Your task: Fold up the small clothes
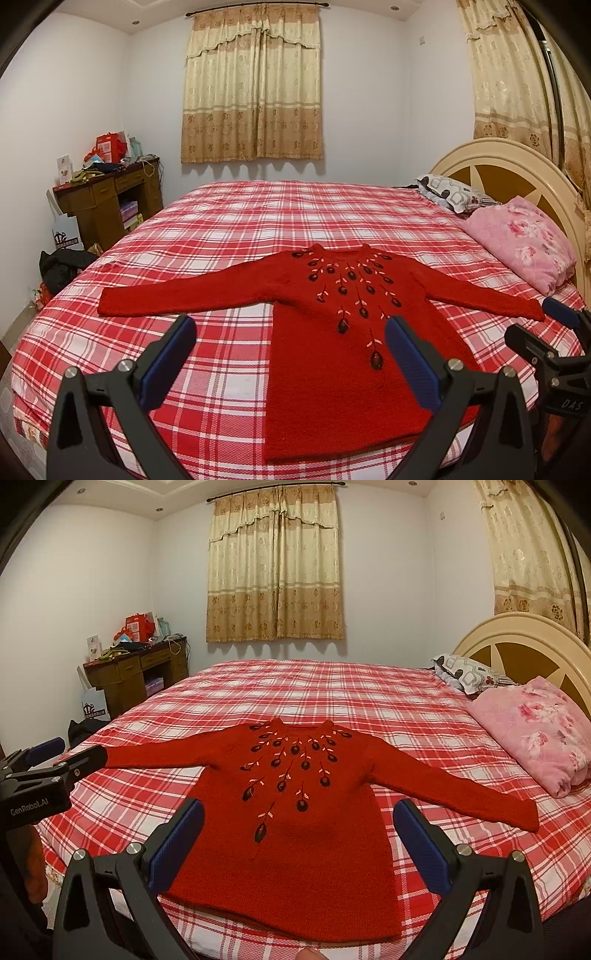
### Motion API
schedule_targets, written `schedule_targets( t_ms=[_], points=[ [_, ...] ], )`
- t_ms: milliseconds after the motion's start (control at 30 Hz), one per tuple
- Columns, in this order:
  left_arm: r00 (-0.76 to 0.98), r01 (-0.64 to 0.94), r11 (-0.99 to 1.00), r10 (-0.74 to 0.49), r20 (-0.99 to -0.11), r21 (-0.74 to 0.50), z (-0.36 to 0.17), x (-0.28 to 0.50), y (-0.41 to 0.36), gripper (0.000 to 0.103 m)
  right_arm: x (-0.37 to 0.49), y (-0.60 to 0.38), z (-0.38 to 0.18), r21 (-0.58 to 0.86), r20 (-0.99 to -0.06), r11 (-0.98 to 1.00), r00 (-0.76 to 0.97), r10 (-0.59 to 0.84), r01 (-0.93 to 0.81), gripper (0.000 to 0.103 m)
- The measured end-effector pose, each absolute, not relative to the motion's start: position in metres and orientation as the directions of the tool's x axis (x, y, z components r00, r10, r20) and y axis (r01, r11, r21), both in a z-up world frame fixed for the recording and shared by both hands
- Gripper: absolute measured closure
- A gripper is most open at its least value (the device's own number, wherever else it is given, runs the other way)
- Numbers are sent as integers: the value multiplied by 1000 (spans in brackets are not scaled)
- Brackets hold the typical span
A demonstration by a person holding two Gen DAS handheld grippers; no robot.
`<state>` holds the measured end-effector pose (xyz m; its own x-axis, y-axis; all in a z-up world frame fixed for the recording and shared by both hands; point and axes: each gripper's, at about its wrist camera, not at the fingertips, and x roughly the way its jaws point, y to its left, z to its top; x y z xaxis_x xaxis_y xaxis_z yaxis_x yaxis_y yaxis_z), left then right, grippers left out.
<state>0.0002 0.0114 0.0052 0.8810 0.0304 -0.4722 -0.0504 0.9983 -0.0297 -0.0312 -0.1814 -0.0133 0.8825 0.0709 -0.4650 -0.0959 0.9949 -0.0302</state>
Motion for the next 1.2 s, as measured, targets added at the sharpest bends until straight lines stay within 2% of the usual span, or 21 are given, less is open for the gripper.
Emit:
schedule_targets(
  t_ms=[1200],
  points=[
    [874,-48,998,19,-485,-46,-3,2,14,0,-27,-184,-12,-27,-474,994,877,78,-103,1]
  ],
)
